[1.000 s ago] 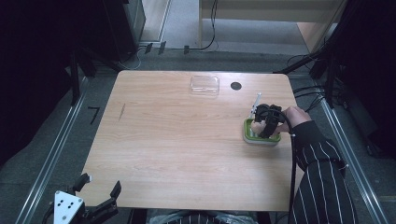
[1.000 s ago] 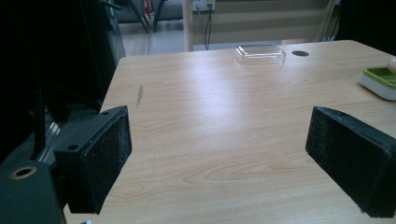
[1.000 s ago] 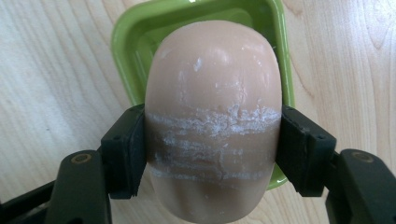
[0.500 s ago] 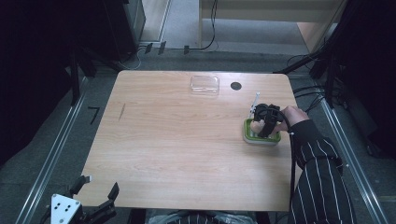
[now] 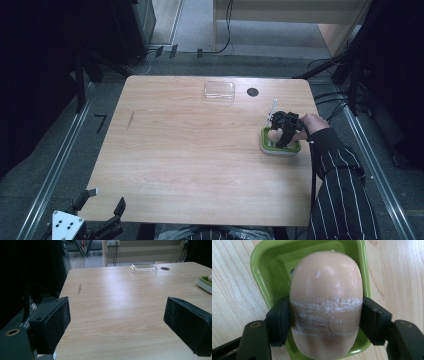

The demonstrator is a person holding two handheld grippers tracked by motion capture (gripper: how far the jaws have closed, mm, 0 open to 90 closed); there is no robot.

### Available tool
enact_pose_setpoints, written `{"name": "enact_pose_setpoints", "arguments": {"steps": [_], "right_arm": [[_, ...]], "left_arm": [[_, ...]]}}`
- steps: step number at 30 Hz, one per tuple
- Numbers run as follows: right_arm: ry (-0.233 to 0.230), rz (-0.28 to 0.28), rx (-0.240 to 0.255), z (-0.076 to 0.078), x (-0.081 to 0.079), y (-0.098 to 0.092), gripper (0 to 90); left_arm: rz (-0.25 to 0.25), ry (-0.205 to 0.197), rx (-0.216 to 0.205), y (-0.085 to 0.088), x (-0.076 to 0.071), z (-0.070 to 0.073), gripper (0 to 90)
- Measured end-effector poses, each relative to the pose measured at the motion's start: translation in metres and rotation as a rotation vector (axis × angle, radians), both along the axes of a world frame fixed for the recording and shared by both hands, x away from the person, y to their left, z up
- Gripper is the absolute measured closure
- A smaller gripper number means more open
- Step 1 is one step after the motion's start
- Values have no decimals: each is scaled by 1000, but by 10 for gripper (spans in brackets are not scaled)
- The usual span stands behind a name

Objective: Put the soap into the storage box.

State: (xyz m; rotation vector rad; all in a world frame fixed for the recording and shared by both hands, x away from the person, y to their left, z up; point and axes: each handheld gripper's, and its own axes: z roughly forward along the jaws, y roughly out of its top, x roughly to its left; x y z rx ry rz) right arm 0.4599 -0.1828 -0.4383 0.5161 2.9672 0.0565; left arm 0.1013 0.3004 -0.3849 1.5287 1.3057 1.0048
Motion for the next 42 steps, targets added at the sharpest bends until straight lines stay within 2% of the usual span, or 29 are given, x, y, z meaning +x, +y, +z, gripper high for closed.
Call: {"name": "enact_pose_setpoints", "arguments": {"steps": [4,18,42], "right_arm": [[5,-11,-1,-2,0,1,337],[6,6,-11,-7,1,0,335],[15,-5,12,-8,2,-3,326]], "left_arm": [[1,0,2,0,0,0,72],[1,-1,2,0,-1,0,72],[-2,0,2,0,0,0,72]]}}
